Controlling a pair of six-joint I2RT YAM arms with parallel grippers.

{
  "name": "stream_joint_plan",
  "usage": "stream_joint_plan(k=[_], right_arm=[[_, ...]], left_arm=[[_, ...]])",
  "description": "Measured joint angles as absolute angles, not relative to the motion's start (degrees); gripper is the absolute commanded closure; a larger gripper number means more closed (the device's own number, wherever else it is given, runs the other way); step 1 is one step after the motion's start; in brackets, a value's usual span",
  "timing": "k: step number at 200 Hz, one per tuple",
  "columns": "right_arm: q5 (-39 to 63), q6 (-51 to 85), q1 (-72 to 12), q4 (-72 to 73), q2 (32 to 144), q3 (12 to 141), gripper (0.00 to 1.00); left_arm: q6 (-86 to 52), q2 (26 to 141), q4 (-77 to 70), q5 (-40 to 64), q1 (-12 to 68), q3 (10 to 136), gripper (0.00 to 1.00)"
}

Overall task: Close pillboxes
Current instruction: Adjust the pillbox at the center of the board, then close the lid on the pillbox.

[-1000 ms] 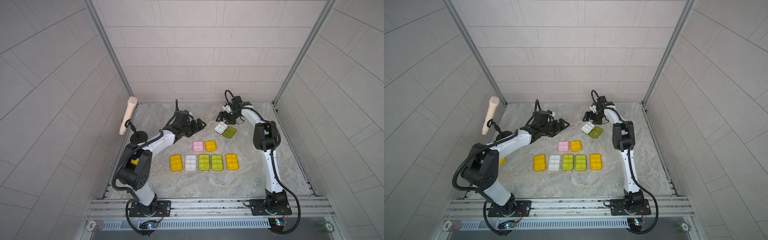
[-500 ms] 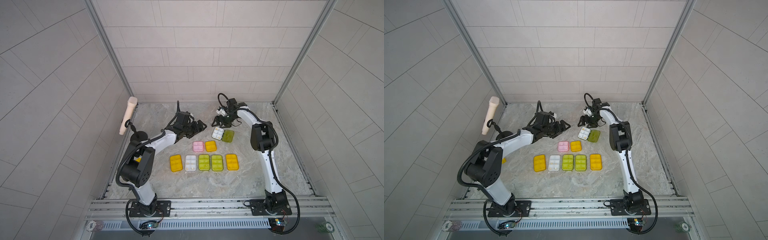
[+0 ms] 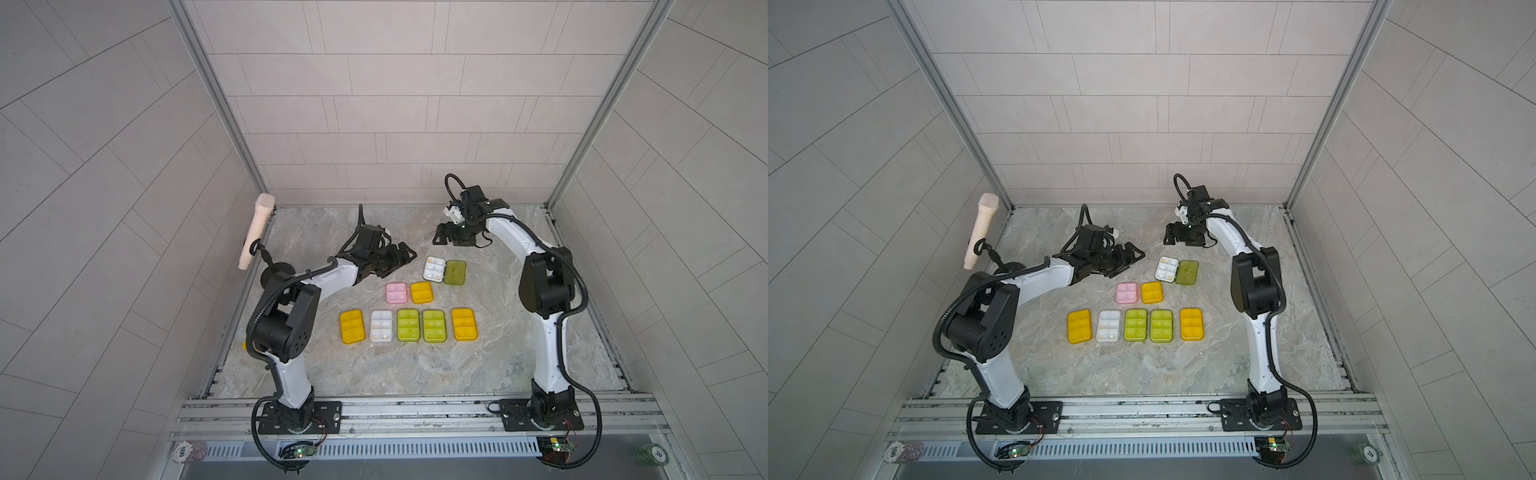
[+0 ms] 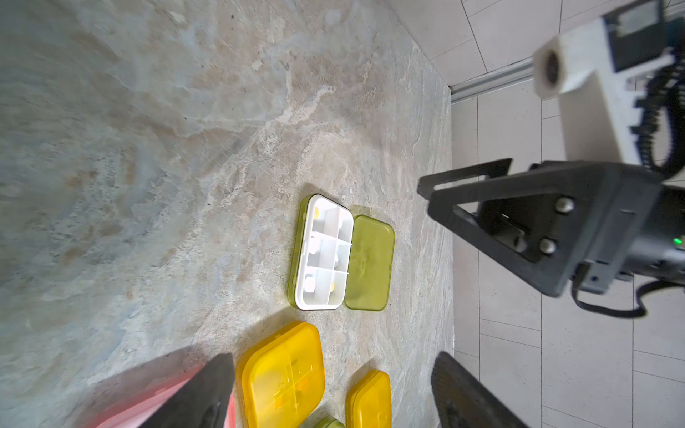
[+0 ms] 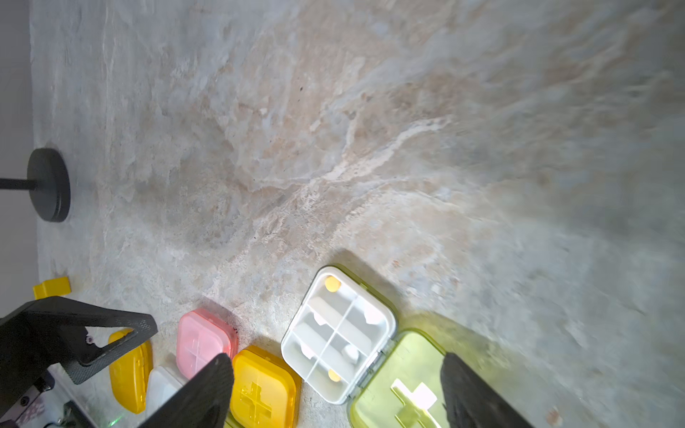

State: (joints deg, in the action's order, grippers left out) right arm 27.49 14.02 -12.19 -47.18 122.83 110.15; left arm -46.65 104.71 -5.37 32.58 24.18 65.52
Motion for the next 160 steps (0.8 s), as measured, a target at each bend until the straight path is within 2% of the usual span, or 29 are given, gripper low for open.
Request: stream_joint_plan(k=[36, 70, 111, 160], right_arm=[[22.0, 17.5, -11.9, -41.5, 112.7, 96.2, 0.10], [21.8, 20.4, -9.9, -36.2, 106.8, 85.3, 0.08], [26.0, 23.0, -6.6, -31.6, 106.0, 78.7, 0.07], [32.5, 26.7, -6.1, -26.3, 107.3, 76.2, 0.06]], left_arm=[[-46.0, 108.1, -5.2, 33.5, 24.8, 68.6, 0.13], [-45.5, 113.3, -3.0, 33.5, 26.1, 75.9, 0.13], [-45.5, 118.4, -1.4, 33.4, 27.6, 81.8, 0.13], [-45.6, 121.8, 0.1, 33.5, 28.5, 82.4, 0.13]])
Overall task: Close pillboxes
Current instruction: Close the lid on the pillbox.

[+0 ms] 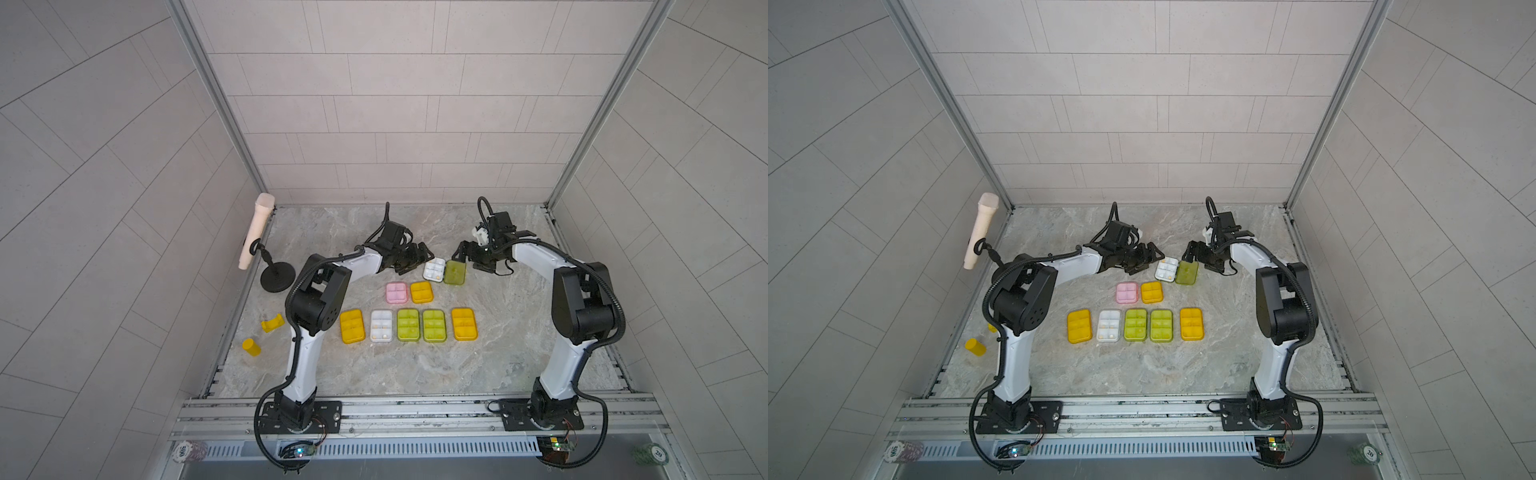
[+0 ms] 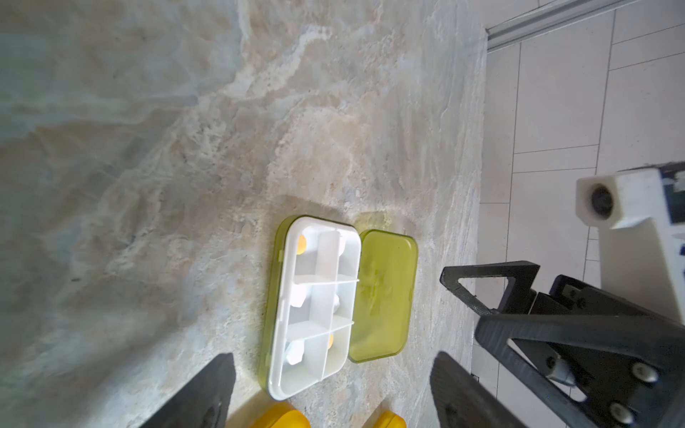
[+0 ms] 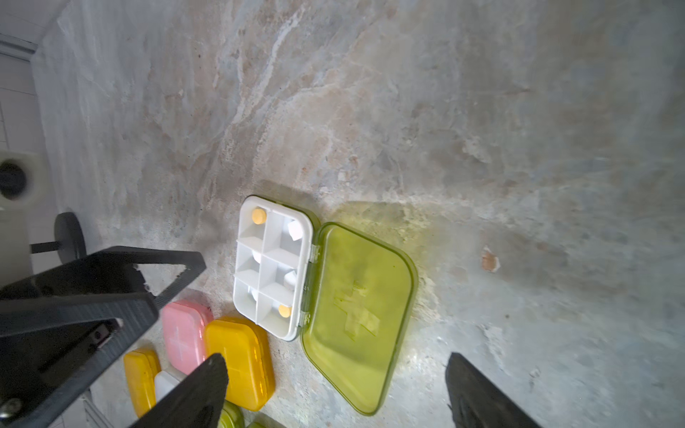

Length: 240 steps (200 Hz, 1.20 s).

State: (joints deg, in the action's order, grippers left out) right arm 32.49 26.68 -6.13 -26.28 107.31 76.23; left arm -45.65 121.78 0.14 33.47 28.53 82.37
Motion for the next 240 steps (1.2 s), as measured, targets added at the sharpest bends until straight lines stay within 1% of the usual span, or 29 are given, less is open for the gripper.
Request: stream_joint_plan(k=[106, 189, 240], right_arm=[[35.4, 32.2, -6.3, -19.4, 109.5, 70.8, 0.06], [39.2, 35.1, -8.2, -15.9, 110.1, 70.8, 0.08], [39.4, 35.5, -8.9, -16.3, 109.7, 70.8, 0.08]], left_arm=[[-45.6, 123.3, -0.5, 36.9, 28.9, 82.4, 0.13], [-45.5, 123.3, -0.7, 37.5, 30.6, 82.4, 0.13], [-45.6, 123.3, -0.9, 37.5, 30.7, 82.3, 0.13]])
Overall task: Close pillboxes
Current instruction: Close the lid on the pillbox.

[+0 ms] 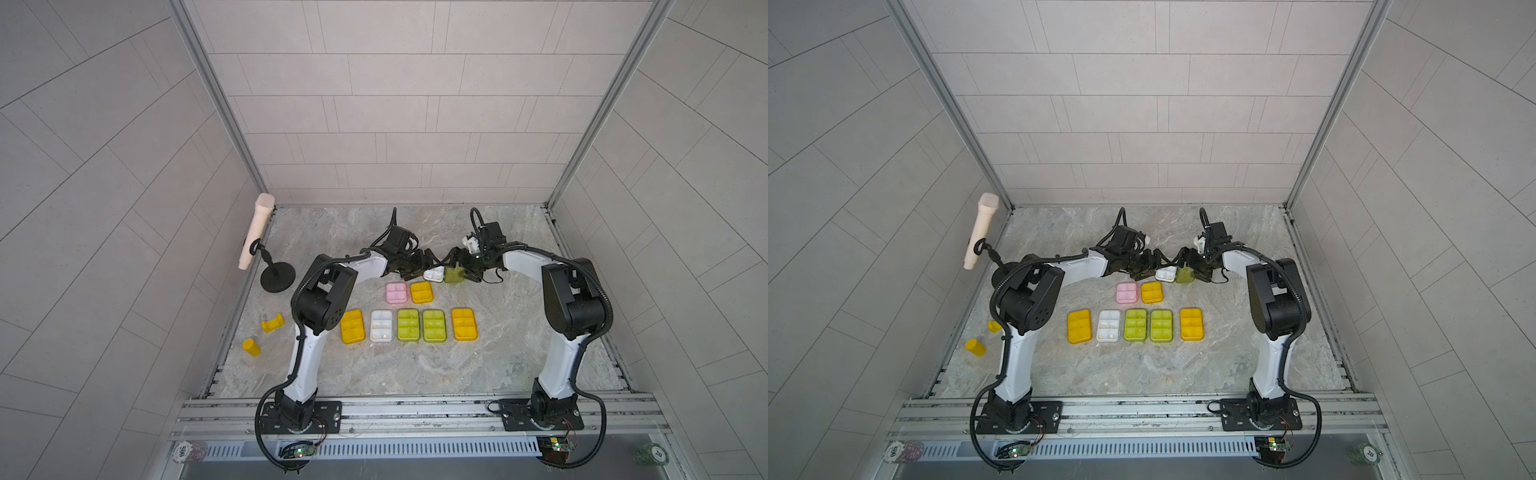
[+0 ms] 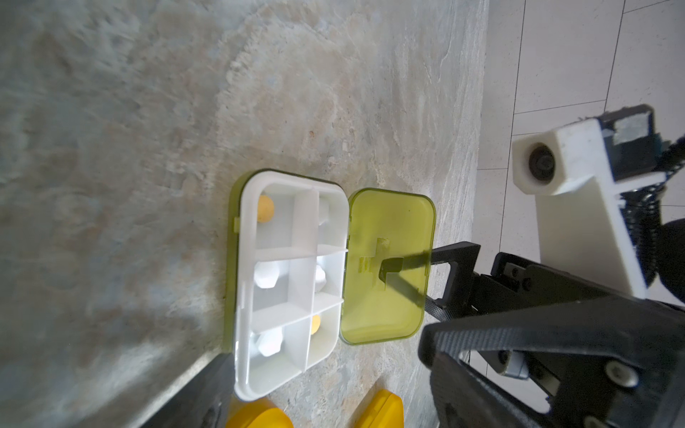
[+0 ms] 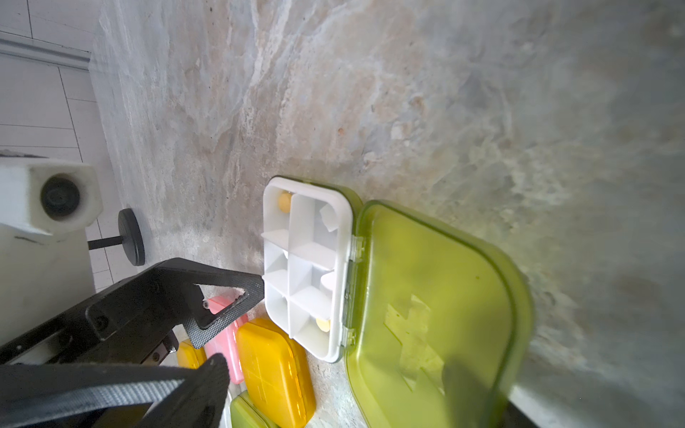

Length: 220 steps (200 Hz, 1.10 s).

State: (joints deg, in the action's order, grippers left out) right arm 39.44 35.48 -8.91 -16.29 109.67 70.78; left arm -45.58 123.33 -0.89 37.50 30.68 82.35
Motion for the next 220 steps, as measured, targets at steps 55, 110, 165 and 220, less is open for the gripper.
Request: stream_joint_plan(k=[55, 110, 165, 220], right_arm=[[37.6, 35.2, -9.0, -18.3, 107.7, 70.8, 0.08], [37.0, 34.9, -9.5, -19.7, 107.1, 72.0, 0.08], [37.0, 34.8, -11.0, -20.3, 107.1, 73.7, 0.08], [37.0, 34.9, -12.1, -20.4, 107.1, 75.3, 0.08]], left_arm=[[-45.9, 123.3, -2.3, 37.5, 30.7, 81.8, 0.13], [-46.1, 123.3, -2.8, 37.7, 30.8, 81.5, 0.13], [-46.5, 123.3, -3.0, 37.7, 30.8, 81.4, 0.13], [-47.0, 123.2, -4.7, 37.4, 30.4, 80.0, 0.13]])
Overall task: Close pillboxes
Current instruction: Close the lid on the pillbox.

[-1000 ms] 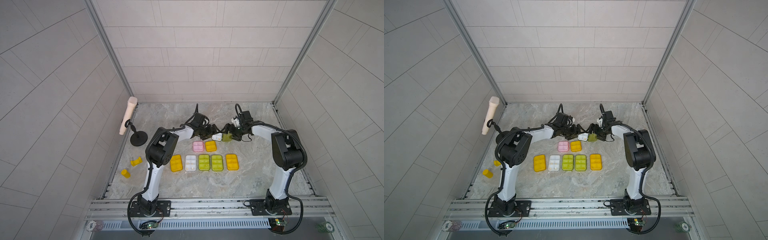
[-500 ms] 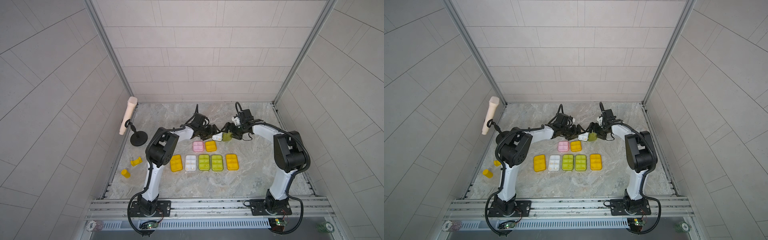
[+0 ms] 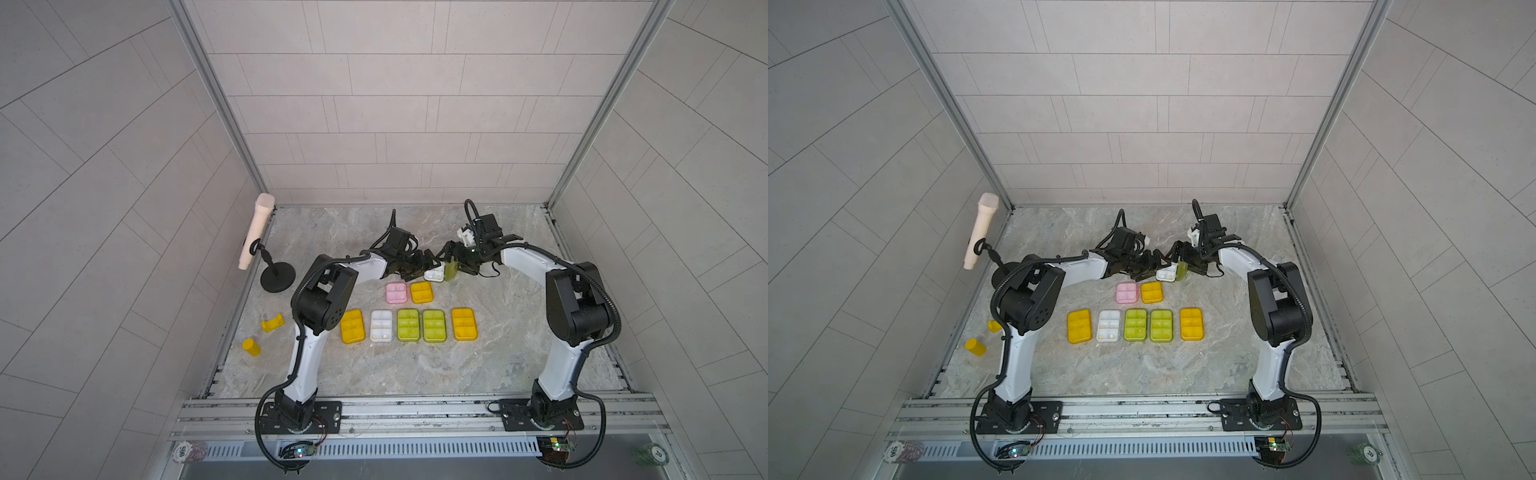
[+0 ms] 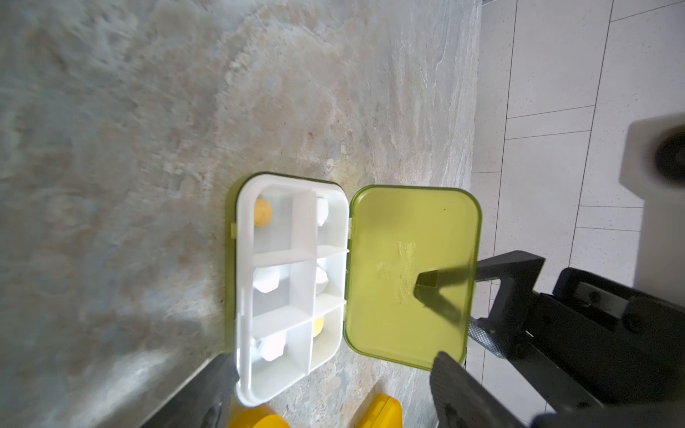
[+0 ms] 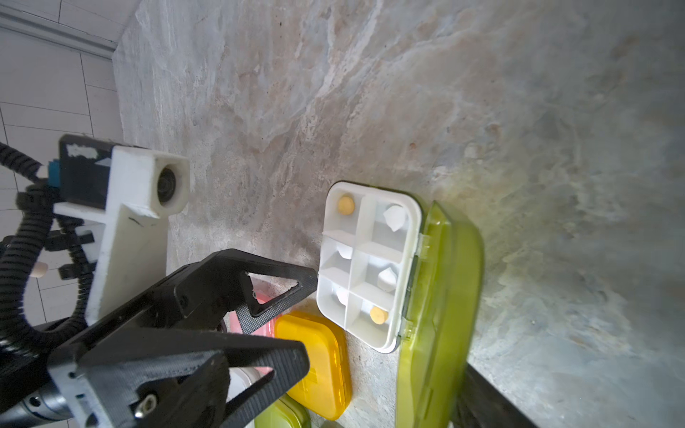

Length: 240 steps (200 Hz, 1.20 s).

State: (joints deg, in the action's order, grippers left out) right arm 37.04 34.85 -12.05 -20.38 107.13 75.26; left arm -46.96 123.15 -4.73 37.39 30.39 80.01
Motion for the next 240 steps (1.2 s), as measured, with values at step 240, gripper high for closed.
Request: stream_joint_plan(k=[240], right_arm=[[27.9, 31.4, -16.4, -32.6, 115.4, 91.0, 0.10]], left_arm=[[-51.0, 93.3, -3.3, 26.0, 20.0, 62.7, 0.12]])
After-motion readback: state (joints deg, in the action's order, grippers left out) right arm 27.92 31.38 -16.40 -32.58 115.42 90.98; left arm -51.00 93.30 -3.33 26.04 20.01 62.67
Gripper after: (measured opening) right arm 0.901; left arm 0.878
